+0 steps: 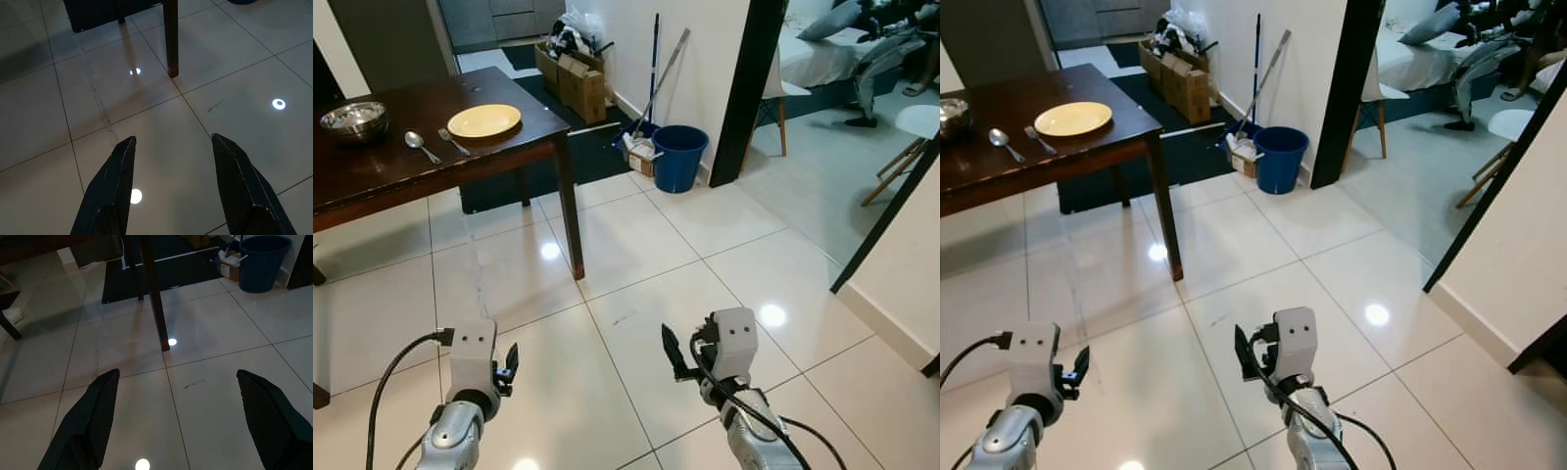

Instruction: Setting the table

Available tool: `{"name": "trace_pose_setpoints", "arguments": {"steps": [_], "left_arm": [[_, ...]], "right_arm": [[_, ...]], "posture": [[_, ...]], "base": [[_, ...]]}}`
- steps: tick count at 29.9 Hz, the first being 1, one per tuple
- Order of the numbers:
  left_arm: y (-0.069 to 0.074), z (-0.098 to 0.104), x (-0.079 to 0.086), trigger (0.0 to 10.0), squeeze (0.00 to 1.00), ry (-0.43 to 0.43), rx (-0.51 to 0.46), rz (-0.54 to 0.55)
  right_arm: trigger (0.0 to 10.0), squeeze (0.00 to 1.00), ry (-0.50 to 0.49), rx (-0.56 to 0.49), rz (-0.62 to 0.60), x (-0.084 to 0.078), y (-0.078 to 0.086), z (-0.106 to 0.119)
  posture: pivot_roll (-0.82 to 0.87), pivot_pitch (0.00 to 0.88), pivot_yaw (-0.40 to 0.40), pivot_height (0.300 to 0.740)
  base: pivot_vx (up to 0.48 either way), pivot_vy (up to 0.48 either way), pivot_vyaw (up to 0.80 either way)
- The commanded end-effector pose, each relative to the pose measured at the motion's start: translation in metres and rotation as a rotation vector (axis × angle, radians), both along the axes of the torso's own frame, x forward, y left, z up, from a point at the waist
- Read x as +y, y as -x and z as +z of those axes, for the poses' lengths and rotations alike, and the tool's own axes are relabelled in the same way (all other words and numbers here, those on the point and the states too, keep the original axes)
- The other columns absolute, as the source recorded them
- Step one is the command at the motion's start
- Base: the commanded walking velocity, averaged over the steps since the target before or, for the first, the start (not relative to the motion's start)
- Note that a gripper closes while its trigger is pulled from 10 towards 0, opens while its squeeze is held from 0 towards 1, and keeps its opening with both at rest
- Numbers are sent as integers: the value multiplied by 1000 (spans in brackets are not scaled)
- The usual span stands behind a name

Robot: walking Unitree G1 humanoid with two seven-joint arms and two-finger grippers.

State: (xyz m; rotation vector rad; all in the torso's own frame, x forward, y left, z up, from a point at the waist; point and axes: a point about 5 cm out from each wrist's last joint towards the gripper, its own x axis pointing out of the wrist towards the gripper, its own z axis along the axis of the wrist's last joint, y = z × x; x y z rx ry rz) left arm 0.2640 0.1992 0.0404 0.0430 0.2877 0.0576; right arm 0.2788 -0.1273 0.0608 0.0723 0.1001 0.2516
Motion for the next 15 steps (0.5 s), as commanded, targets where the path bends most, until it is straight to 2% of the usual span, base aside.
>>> {"name": "trace_pose_setpoints", "arguments": {"steps": [1,15], "left_arm": [[2,-3,1,10000,0,-8,22,-1],[1,-4,1,10000,0,-10,22,-2]], "right_arm": [[10000,0,6,20,9,2,2,-4],[10000,0,9,17,14,2,1,-3]], "posture": [[4,0,77,740],[5,0,76,740]], "base": [[0,0,0],[0,0,0]]}}
